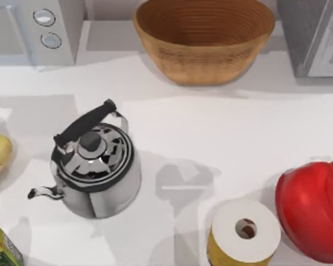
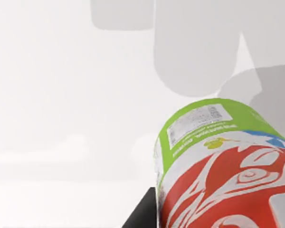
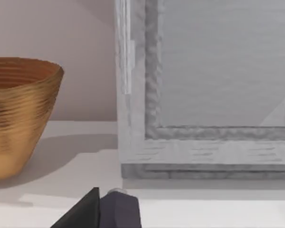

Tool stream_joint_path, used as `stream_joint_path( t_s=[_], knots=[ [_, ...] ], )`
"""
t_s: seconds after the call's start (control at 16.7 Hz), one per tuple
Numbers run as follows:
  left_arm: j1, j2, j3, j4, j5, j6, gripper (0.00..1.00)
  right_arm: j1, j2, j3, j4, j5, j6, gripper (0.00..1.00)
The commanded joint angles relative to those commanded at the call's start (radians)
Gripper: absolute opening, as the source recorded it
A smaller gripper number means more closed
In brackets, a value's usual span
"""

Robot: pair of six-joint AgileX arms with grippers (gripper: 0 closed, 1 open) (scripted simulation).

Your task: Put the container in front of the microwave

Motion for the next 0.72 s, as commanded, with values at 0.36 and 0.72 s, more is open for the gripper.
stream_joint_path(
  t_s=[0.36,0.72],
  knots=[
    [0.022,0.011,-0.016,-0.006,0.004,0.014,0.00,0.000,0.000,0.000,0.000,0.000,0.000,1.00],
    [0.024,0.016,-0.041,0.021,0.007,0.013,0.00,0.000,0.000,0.000,0.000,0.000,0.000,1.00]
  ],
)
